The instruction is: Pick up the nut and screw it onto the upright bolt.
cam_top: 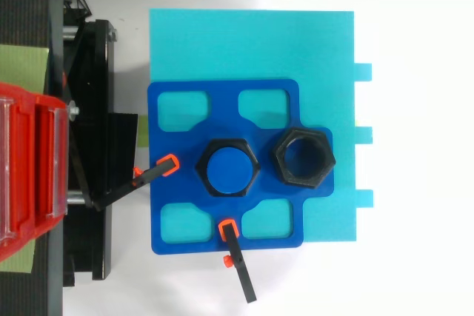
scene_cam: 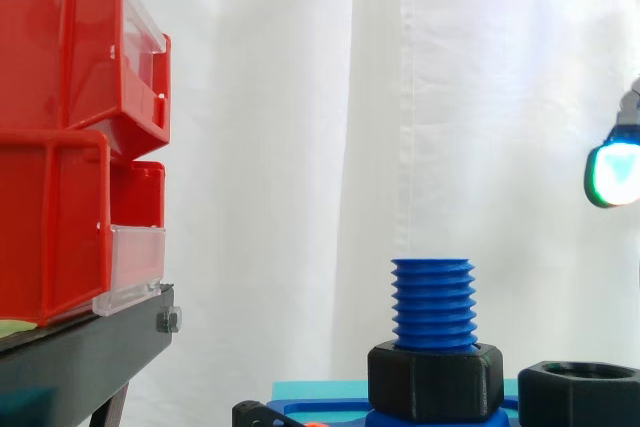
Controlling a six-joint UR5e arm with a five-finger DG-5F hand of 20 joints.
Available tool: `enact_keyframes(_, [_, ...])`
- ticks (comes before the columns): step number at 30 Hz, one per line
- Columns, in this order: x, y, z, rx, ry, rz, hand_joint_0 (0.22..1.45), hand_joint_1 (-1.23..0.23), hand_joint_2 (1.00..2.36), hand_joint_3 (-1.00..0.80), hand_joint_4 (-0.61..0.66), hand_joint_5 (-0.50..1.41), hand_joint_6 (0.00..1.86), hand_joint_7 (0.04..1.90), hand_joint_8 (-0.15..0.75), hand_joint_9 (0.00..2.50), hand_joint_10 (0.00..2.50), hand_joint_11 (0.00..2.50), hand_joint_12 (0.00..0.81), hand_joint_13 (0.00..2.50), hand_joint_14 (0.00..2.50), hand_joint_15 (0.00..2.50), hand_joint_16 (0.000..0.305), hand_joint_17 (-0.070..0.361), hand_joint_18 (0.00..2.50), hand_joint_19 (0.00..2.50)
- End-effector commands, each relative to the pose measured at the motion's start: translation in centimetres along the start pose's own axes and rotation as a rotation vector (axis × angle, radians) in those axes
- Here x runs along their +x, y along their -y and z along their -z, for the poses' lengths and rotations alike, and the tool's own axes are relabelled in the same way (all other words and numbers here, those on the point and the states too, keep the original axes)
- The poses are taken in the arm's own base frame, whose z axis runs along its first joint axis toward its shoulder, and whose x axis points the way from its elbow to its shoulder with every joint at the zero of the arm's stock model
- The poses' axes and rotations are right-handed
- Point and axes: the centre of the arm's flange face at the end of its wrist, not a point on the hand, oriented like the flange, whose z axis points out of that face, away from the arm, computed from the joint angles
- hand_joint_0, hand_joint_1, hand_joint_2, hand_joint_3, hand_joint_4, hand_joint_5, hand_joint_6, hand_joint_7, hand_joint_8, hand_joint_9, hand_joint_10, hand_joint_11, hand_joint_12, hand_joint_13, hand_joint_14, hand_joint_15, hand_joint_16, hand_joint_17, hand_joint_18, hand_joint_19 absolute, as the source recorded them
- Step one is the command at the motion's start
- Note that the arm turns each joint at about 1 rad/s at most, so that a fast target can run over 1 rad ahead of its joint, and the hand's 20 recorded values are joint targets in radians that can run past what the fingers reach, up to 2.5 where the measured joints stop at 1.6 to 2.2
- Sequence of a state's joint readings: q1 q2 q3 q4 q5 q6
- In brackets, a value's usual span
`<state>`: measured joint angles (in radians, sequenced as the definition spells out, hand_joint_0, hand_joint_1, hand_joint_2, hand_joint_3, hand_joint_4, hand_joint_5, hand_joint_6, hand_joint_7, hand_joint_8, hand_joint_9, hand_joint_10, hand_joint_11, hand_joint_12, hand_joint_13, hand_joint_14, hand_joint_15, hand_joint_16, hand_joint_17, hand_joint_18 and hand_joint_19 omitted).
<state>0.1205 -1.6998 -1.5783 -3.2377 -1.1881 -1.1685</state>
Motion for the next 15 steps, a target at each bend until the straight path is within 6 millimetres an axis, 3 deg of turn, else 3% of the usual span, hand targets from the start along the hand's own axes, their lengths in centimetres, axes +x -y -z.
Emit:
enact_keyframes(1, [2.0, -0.4, -0.2, -0.026, 0.053, -0.041, 0.47, -0.33, 1.0, -0.5, 0.2, -0.23, 0.5, 0.75, 0.279, 0.48, 0.0, 0.0, 0.391, 0.29, 0.0, 0.0, 0.053, 0.12, 0.19, 0.02])
enact_keyframes(9, [4.4, -1.0, -0.2, -0.014, 0.084, -0.049, 0.43, -0.46, 1.0, -0.5, 0.22, -0.23, 0.5, 0.75, 0.292, 0.48, 0.0, 0.0, 0.406, 0.31, 0.0, 0.0, 0.056, 0.127, 0.23, 0.01])
enact_keyframes(15, [5.0, -3.1, -0.7, -0.068, 0.154, -0.037, 0.39, -0.54, 1.0, -0.5, 0.24, -0.24, 0.5, 0.76, 0.306, 0.48, 0.0, 0.0, 0.427, 0.33, 0.0, 0.0, 0.06, 0.136, 0.28, 0.0])
